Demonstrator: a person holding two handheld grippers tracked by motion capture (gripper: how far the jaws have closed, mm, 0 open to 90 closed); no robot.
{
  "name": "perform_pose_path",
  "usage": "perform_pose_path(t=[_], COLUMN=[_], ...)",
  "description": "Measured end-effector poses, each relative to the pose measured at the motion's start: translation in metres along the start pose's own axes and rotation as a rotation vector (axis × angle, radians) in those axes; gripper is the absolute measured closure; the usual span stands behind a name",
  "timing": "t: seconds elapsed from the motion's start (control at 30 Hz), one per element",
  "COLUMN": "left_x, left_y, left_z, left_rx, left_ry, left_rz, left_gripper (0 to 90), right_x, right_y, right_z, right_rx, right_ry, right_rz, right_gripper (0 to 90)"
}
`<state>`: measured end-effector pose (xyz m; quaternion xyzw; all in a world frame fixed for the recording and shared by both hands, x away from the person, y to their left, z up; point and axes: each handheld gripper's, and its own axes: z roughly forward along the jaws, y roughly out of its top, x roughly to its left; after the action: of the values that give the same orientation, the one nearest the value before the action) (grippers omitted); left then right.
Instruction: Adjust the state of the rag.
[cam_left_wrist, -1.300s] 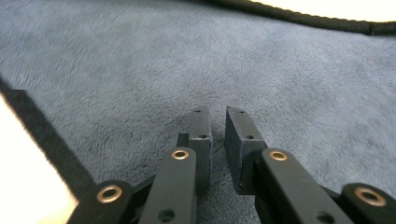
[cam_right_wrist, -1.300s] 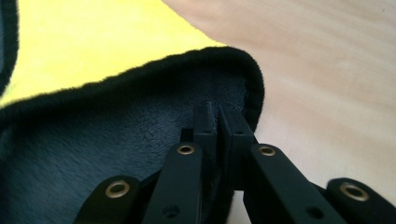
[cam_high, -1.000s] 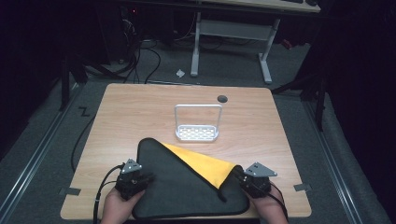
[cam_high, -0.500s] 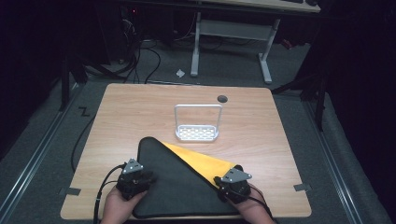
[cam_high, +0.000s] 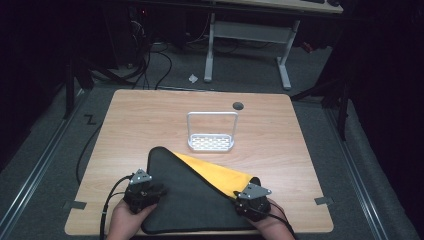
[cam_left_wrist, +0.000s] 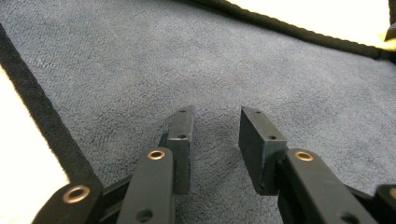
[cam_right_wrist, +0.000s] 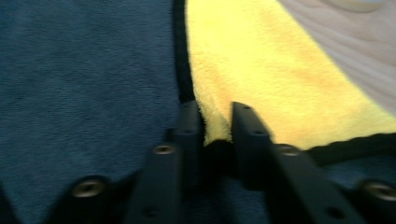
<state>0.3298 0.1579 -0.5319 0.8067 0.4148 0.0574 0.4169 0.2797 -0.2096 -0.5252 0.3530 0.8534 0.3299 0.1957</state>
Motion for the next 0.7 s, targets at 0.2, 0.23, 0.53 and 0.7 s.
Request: perform_pose_path(t=[0.2, 0.23, 0.53, 0.7], left_x=[0.000, 0.000, 0.000, 0.000], left_y=[0.000, 0.000, 0.000, -0.001], left_z=[0.000, 0.000, 0.000, 0.000], left_rx=[-0.001, -0.001, -0.003, -0.005], left_ry=[0.000, 0.000, 0.001, -0.002], left_rz=[0.000, -0.001, -0.004, -0.003], left_gripper=[66.0, 66.0, 65.3, 65.0], right_x=[-0.019, -0.027, -0.093, -0.115], right_y=[0.014, 0.017, 0.034, 0.040], right_z=[-0.013, -0.013, 0.021, 0.029], right_rx=[-0.108, -0.118, -0.099, -0.080], right_ry=[-0.101, -0.113, -0.212, -0.241], right_rz=[0.031, 0.051, 0.196, 0.231], right_gripper=[81.3, 81.2, 75.4, 63.3])
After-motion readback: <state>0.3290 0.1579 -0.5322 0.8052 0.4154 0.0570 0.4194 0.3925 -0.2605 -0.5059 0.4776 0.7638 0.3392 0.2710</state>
